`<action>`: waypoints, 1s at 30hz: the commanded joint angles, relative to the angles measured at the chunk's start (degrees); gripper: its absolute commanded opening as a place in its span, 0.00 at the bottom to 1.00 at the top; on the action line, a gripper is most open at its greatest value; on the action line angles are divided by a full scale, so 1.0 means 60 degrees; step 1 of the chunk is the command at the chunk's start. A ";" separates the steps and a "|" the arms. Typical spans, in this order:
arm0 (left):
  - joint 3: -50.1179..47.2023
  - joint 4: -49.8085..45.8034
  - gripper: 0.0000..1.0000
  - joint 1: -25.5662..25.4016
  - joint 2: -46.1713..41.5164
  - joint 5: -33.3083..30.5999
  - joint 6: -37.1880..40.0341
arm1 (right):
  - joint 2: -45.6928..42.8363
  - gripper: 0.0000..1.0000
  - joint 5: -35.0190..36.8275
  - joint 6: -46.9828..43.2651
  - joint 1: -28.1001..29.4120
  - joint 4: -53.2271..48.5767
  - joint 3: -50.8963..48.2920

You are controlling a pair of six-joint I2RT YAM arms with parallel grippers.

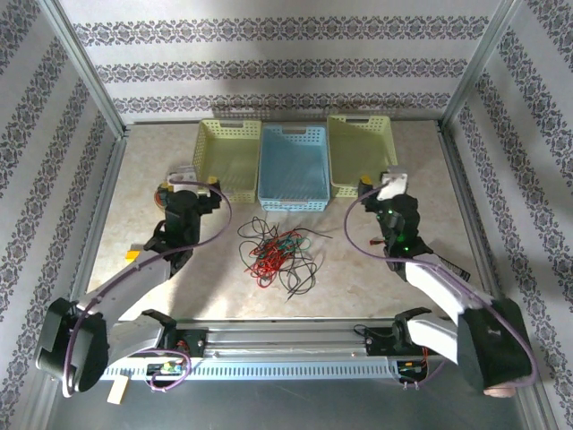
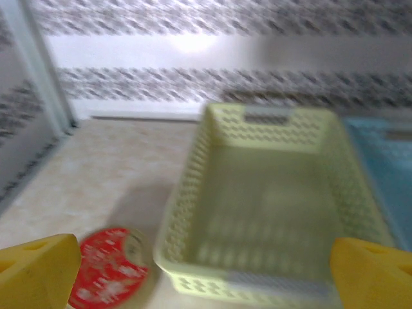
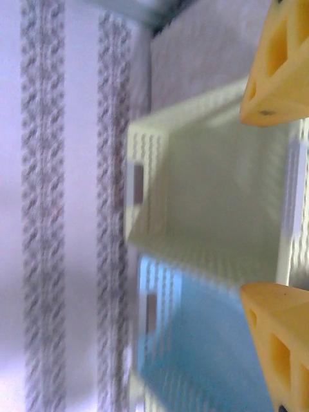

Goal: Untangle the cables

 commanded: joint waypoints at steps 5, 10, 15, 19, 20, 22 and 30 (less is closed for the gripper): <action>0.0531 -0.3247 0.99 -0.1582 -0.0378 0.2136 -0.2032 | 0.0344 0.64 0.0455 0.2694 0.3552 -0.7270 0.2543; 0.1287 -0.4147 0.99 -0.3641 0.0923 0.1655 -0.1658 | 0.2049 0.60 -0.1945 0.3155 0.5329 -1.0460 0.4406; 0.1314 -0.4157 0.99 -0.3790 0.1906 0.2960 -0.1438 | 0.2845 0.46 -0.3173 0.3431 0.5539 -1.1179 0.4854; 0.1286 -0.4331 0.99 -0.3790 0.2558 0.3186 -0.1050 | 0.3316 0.40 -0.3737 0.3521 0.4920 -1.1076 0.4897; 0.1333 -0.4343 0.99 -0.3790 0.2695 0.3291 -0.0950 | 0.3458 0.39 -0.3833 0.3578 0.4700 -1.1033 0.4848; 0.1345 -0.4202 0.99 -0.3790 0.2919 0.3431 -0.0884 | 0.3666 0.36 -0.3880 0.3526 0.4378 -1.0884 0.4822; 0.1318 -0.3703 0.99 -0.3516 0.3520 0.4396 -0.1086 | 0.4283 0.35 -0.4169 0.3186 0.4009 -1.0424 0.5075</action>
